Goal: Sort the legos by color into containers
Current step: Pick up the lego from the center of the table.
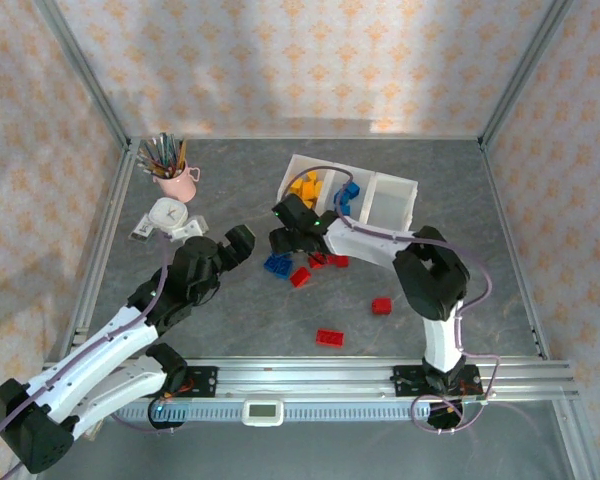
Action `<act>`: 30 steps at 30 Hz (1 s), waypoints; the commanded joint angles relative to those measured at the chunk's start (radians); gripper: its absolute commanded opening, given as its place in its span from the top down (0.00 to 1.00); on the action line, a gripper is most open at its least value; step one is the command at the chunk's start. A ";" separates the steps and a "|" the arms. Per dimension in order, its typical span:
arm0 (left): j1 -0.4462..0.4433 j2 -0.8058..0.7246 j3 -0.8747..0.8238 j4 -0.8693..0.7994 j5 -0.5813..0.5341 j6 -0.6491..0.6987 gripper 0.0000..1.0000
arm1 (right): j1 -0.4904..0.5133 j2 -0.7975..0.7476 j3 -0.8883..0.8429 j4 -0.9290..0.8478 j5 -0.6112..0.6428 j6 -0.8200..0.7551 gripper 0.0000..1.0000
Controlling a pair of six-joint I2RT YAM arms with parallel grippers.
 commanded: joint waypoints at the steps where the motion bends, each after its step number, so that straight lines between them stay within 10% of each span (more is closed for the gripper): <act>1: 0.011 -0.015 -0.013 -0.042 -0.041 -0.014 0.01 | 0.013 0.037 0.045 -0.001 0.017 0.009 0.30; 24: 0.025 -0.002 -0.014 -0.028 -0.032 -0.003 0.01 | 0.018 0.201 0.155 -0.046 -0.008 -0.011 0.42; 30: 0.027 0.001 -0.017 -0.016 -0.028 -0.004 0.01 | 0.018 0.177 0.133 -0.034 -0.036 0.010 0.27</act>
